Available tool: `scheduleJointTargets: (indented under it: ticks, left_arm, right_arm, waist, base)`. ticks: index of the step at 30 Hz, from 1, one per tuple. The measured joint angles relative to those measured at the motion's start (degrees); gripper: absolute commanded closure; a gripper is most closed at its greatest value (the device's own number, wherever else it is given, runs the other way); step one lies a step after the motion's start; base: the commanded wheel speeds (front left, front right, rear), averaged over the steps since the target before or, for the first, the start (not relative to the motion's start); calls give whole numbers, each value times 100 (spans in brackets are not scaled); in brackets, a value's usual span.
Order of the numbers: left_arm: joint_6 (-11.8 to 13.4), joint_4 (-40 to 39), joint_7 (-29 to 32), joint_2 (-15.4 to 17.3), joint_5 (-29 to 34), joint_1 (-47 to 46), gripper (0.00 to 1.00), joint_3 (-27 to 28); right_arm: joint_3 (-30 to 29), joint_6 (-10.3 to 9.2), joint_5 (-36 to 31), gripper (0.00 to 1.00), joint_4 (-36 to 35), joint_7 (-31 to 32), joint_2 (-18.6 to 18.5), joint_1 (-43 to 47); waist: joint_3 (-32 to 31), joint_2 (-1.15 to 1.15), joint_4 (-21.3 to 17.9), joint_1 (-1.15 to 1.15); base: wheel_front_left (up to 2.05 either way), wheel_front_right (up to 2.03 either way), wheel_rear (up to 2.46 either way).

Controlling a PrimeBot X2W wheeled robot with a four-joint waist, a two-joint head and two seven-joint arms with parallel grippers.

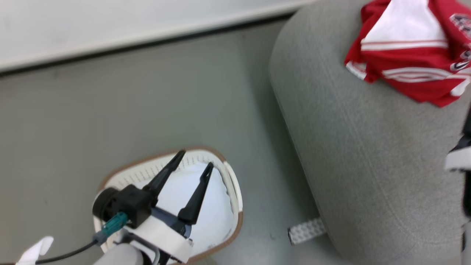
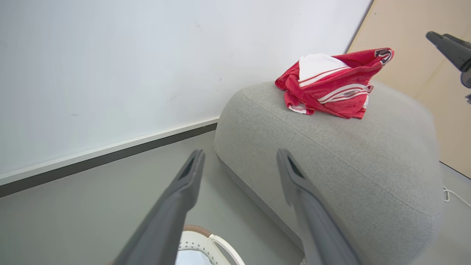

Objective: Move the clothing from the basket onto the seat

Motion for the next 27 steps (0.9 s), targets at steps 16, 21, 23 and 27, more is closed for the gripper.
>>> scheduleJointTargets:
  ticks: [16, 21, 23, 27]
  left_arm:
    - [124, 290, -40, -832, 148, 2098, 0, 1870]
    - [-21, 369, -40, -1100, 437, 2522, 0, 2432]
    - [-70, 390, -41, -1220, 523, 2656, 0, 2626]
    - [-247, 517, -40, -1386, 720, 2853, 0, 2947]
  right_arm:
    - [1594, 1, 36, 0, -726, 1, 130, 2219]
    - [1916, 0, 111, 0, -731, 1, 155, 2641]
    - [2037, 1, 209, 0, -675, 1, 159, 2771]
    - [2227, 0, 397, 0, -543, 1, 166, 2909]
  waist:
    - [-1829, 0, 702, -2]
    - [-2137, 0, 992, -2]
    - [-2221, 0, 1077, -1]
    - [-2340, 0, 1167, -1]
  base:
    - [0, 0, 0]
    - [0, 0, 0]
    - [0, 0, 0]
    - [0, 0, 0]
